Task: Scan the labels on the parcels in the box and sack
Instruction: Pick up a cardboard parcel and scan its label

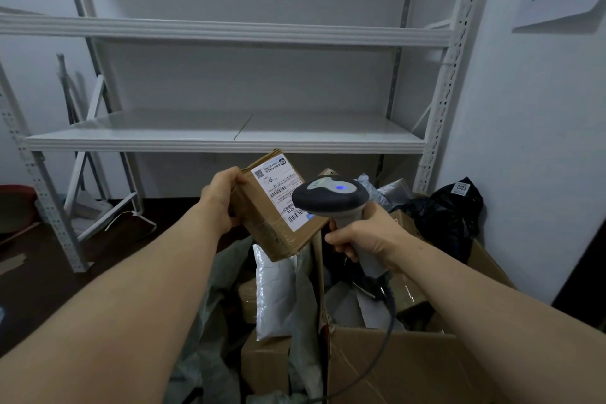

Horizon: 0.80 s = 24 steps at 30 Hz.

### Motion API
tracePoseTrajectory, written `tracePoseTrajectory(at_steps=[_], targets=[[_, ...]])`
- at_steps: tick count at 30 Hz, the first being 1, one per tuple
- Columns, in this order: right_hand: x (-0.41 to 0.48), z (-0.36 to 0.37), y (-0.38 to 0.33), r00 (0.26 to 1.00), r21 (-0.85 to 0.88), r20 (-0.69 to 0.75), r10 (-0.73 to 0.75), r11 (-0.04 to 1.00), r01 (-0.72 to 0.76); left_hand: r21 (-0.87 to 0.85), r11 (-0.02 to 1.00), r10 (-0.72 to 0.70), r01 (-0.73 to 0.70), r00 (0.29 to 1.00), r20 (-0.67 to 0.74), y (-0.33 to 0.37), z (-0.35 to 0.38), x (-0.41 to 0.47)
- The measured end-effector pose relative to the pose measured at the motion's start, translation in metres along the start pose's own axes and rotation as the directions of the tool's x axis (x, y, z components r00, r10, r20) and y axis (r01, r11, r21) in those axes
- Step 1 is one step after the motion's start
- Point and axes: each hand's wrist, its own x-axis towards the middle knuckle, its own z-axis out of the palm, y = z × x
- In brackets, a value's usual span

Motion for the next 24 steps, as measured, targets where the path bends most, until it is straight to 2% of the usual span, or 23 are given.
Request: tracePoseTrajectory(at_steps=[6,10,12,14,16,18,21,24], targets=[[0.0,0.0,0.0,1.0,0.009,0.02,0.004,1.0,-0.004,-0.007,1.0,-0.007,0.007,1.0,-0.012,0.002,0.002,-0.005],[0.002,0.002,0.005,0.998,0.073,0.002,0.07,0.995,-0.07,-0.021,1.0,0.004,-0.006,0.992,-0.129,0.003,-0.004,-0.002],[0.004,0.003,0.009,0.993,0.079,-0.02,0.116,0.99,-0.114,0.028,1.0,0.002,0.003,0.981,-0.193,0.002,-0.012,0.003],[0.006,0.004,0.014,0.988,0.087,-0.032,0.15,0.985,-0.147,0.197,0.98,0.023,0.029,0.966,-0.258,-0.003,-0.02,0.008],[0.011,0.008,0.02,0.983,0.096,-0.039,0.181,0.98,-0.177,0.422,0.906,0.105,0.041,0.943,-0.316,-0.012,-0.027,0.013],[0.018,0.015,0.03,0.976,0.108,-0.043,0.213,0.972,-0.207,0.565,0.822,0.148,0.073,0.93,-0.335,-0.022,-0.03,0.014],[0.033,0.029,0.045,0.965,0.101,-0.026,0.26,0.961,-0.256,0.689,0.713,0.116,0.127,0.948,-0.295,-0.044,-0.033,0.021],[0.05,0.046,0.06,0.954,0.104,-0.002,0.3,0.949,-0.298,0.809,0.561,0.047,0.175,0.969,-0.243,-0.07,-0.035,0.032]])
